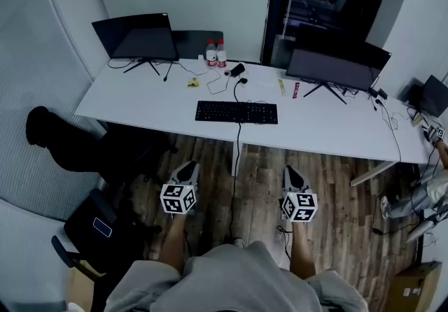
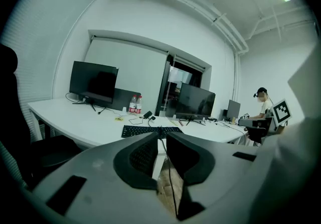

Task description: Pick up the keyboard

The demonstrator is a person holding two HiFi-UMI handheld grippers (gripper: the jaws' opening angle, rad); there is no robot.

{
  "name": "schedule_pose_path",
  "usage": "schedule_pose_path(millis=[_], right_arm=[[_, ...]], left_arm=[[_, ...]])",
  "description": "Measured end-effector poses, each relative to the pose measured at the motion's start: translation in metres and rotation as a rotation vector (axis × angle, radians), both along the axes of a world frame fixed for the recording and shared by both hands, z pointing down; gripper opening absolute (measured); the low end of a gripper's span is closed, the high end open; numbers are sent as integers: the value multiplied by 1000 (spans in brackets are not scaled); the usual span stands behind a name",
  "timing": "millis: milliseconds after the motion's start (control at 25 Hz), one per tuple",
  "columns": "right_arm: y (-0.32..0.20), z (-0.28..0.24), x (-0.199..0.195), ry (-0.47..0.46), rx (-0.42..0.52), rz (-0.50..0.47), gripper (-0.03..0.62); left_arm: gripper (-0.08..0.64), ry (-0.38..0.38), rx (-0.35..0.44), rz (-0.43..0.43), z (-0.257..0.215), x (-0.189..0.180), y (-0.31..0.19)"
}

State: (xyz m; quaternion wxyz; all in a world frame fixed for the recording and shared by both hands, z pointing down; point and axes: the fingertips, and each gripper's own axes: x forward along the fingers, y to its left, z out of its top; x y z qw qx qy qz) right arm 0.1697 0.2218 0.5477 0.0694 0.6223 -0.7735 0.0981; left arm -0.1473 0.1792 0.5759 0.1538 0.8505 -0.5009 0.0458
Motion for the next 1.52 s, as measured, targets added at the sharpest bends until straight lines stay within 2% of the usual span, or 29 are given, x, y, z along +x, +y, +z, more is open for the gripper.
schedule_pose_path(millis=[40, 80, 120, 200, 240, 400, 880, 1280, 1520], right_arm=[[0, 0, -1, -11, 1, -16, 39], [0, 1, -3, -22, 1, -37, 144], [0, 3, -5, -28, -2, -55, 233], [2, 5, -6, -30, -9, -77, 277], [4, 6, -5, -30, -11, -83, 287], [10, 14, -2, -18, -29, -100, 313], [9, 25, 9, -17, -39, -136, 307], [-1, 29, 14, -6, -38, -128, 299], [-21, 32, 14, -8, -44, -116, 298]], left_arm=[[41, 13, -4, 16, 1, 4, 2], [77, 27, -9, 33, 1, 8, 3], [156, 41, -16, 48, 2, 12, 5], [238, 61, -25, 65, 4, 19, 8], [245, 65, -28, 69, 5, 22, 10], [250, 50, -33, 66, 9, 31, 17], [250, 16, -30, 36, 11, 53, 22], [250, 7, -36, 18, 18, 49, 15], [250, 12, -42, 16, 22, 47, -6]])
